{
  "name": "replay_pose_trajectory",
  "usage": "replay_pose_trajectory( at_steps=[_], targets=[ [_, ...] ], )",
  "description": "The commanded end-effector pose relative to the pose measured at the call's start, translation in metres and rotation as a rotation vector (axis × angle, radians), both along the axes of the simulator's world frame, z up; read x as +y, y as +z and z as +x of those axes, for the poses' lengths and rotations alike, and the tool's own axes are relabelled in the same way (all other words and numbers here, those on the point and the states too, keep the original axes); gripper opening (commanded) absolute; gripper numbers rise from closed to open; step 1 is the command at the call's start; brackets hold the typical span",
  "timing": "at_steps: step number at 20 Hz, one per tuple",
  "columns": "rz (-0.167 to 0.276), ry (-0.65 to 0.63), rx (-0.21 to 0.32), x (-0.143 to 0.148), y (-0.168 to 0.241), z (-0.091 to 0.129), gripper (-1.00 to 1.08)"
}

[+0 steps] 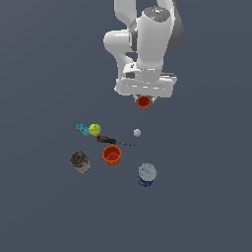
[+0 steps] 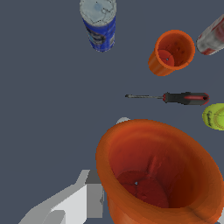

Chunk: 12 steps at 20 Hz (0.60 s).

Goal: Pick up a designated object from a clutter of objects.

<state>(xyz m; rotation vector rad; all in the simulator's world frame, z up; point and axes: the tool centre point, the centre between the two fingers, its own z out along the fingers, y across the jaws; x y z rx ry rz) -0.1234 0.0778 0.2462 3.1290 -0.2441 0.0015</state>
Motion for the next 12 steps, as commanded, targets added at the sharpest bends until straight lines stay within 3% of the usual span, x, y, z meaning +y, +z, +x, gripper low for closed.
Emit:
replay_pose_trajectory(
  at_steps=[1,12],
  targets=[
    [0.000,0.000,0.000,0.011,0.022,-0.005,-1.00],
    [0.002,0.001,0.001,0.049,0.092,-0.016,-1.00]
  ],
)
